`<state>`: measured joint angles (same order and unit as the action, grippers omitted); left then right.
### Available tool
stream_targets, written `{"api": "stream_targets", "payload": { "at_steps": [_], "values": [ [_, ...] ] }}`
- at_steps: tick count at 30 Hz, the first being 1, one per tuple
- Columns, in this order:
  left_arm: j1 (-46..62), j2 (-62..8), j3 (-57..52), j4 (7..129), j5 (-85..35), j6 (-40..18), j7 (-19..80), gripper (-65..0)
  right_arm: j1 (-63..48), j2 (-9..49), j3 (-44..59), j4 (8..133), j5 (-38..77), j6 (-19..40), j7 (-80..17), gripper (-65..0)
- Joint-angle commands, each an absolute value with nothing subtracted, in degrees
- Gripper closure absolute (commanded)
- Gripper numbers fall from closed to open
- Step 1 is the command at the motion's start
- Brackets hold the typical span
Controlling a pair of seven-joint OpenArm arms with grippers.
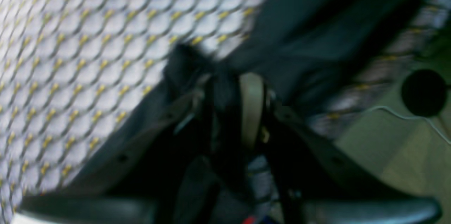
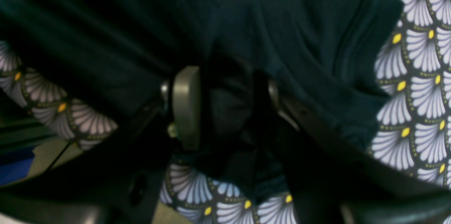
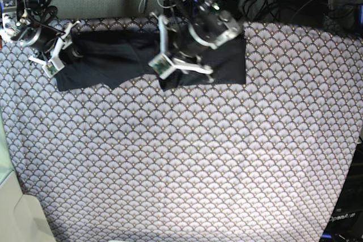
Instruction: Fold the T-shirt properly
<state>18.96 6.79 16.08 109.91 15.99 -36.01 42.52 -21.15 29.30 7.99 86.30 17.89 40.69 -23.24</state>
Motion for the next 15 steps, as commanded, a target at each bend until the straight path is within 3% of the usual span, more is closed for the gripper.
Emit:
{"api": "stream_targets", "payload": {
  "at_steps": [1, 6, 8, 13, 15],
  "values": [
    [18.86, 6.64, 17.01, 110.90, 15.43, -36.00, 41.89, -16.4, -21.41, 29.85, 8.13, 86.46, 15.87, 40.00, -25.45, -25.5],
    [18.77, 5.67, 19.03, 111.34, 15.43, -36.00, 41.80, -32.3, -21.41, 29.85, 8.13, 86.46, 15.87, 40.00, -25.45, -25.5],
    [18.68, 5.76, 18.95, 111.34, 15.43, -36.00, 41.71, -35.0, -21.41, 29.85, 8.13, 86.29, 15.87, 40.00, -25.45, -25.5],
    [18.86, 5.93, 16.40, 113.27, 15.43, -35.47, 41.80, -33.2, -21.41, 29.85, 8.40, 86.37, 15.87, 40.00, -25.45, -25.5],
    [18.95, 6.46, 12.35, 114.77, 15.43, -35.47, 41.80, -28.0, -21.41, 29.85, 8.48, 86.46, 15.87, 40.00, -25.45, -25.5]
  ]
}}
